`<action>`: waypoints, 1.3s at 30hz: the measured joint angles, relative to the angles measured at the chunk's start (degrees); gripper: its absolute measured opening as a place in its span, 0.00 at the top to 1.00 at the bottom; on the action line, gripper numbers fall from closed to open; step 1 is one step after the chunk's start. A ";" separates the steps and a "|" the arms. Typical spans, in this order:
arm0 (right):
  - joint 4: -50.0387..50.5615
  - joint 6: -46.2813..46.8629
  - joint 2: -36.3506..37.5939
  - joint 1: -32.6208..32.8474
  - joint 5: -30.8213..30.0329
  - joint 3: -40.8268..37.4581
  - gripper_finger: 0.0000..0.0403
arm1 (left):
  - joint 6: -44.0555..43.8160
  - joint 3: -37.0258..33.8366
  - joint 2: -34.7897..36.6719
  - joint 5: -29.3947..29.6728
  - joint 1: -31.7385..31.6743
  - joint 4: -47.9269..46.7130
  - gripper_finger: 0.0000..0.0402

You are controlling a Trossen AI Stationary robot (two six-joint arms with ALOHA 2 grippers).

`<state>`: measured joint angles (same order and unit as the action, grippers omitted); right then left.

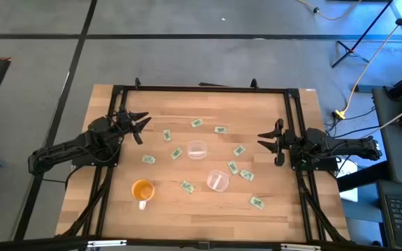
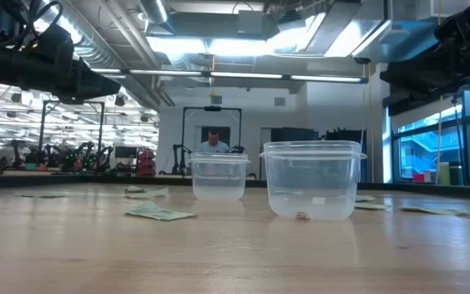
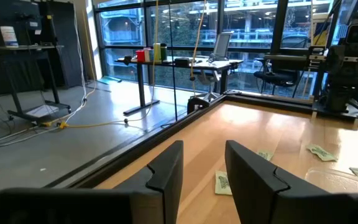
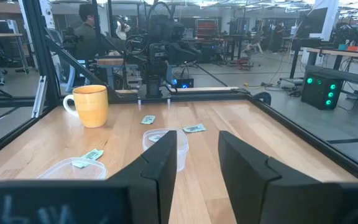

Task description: Pick and place Stevia / Truvia into bins

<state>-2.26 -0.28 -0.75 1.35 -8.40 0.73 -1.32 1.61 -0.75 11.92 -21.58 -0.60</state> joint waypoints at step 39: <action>1.16 19.25 -0.81 -0.01 5.54 0.00 0.70 | 0.00 0.00 0.00 0.00 -0.01 -0.01 0.72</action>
<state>-1.10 18.97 -1.55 1.34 -2.86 0.73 -1.32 1.61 -0.75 11.92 -21.59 -0.61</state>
